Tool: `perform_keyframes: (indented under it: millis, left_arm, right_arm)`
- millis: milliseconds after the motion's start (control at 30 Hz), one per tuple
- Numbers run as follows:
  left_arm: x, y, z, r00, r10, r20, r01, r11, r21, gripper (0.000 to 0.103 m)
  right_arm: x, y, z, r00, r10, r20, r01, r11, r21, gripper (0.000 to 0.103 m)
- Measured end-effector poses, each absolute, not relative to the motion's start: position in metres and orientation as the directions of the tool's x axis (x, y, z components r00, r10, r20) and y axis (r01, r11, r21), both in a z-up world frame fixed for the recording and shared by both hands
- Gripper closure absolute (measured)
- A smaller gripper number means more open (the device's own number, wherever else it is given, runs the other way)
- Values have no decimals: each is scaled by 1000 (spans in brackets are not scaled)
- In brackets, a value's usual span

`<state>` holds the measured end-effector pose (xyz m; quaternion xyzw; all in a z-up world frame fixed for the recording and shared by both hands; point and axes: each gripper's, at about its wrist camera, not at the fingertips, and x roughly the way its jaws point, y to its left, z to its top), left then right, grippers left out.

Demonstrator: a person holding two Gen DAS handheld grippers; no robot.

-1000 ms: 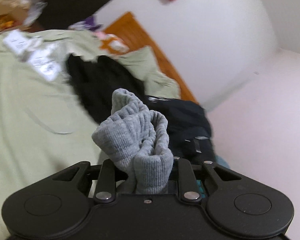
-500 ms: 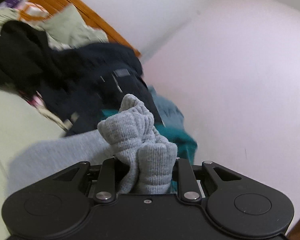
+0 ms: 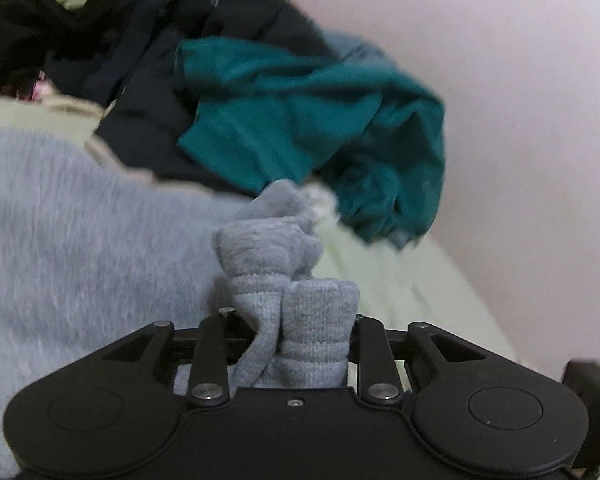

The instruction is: Fold clothes

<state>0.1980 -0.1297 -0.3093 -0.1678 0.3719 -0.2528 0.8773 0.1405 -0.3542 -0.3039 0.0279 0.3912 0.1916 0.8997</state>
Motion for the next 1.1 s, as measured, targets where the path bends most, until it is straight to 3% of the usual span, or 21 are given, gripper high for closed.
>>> perform_keyframes:
  millis: [33, 100, 133, 167, 267, 567, 700, 800, 833, 900, 967, 1100]
  left_arm:
    - [197, -132, -311, 591, -577, -563, 331, 810, -484, 45]
    - [199, -138, -314, 569, -613, -549, 356, 785, -507, 20]
    - [198, -141, -315, 562, -623, -544, 363, 777, -515, 12]
    - [198, -145, -316, 557, -630, -541, 370, 771, -517, 10]
    - [192, -152, -313, 567, -615, -549, 365, 784, -502, 10]
    - [187, -99, -270, 589, -685, -428, 228, 650, -725, 10]
    - [178, -54, -237, 672, -626, -395, 225, 682, -696, 10]
    - [172, -30, -230, 709, -510, -487, 183, 800, -572, 12]
    - [173, -27, -233, 709, -478, -519, 169, 829, -533, 18]
    - [171, -17, -245, 685, -402, -608, 146, 893, -426, 30]
    - [170, -18, -252, 660, -365, -657, 158, 922, -354, 41]
    - [167, -27, -268, 630, -284, -722, 198, 959, -204, 51]
  right_arm:
    - [140, -355, -305, 619, 368, -694, -324, 924, 201, 1]
    - [138, -356, -308, 616, 369, -697, -322, 924, 204, 1]
    - [138, -356, -309, 615, 369, -697, -322, 924, 205, 1]
    - [137, -356, -309, 616, 369, -696, -323, 924, 204, 1]
    - [135, -355, -307, 620, 365, -695, -328, 925, 194, 1]
    - [134, -362, -268, 685, 330, -650, -315, 938, 144, 1]
    - [141, -361, -216, 765, 364, -531, -308, 931, 195, 1]
    - [148, -332, -195, 768, 405, -496, -373, 913, 169, 1]
    - [150, -319, -194, 761, 413, -500, -395, 907, 146, 3]
    - [154, -297, -199, 736, 437, -517, -441, 889, 123, 19]
    - [159, -275, -204, 709, 460, -535, -486, 868, 101, 47]
    - [164, -248, -222, 672, 472, -571, -536, 842, 63, 53]
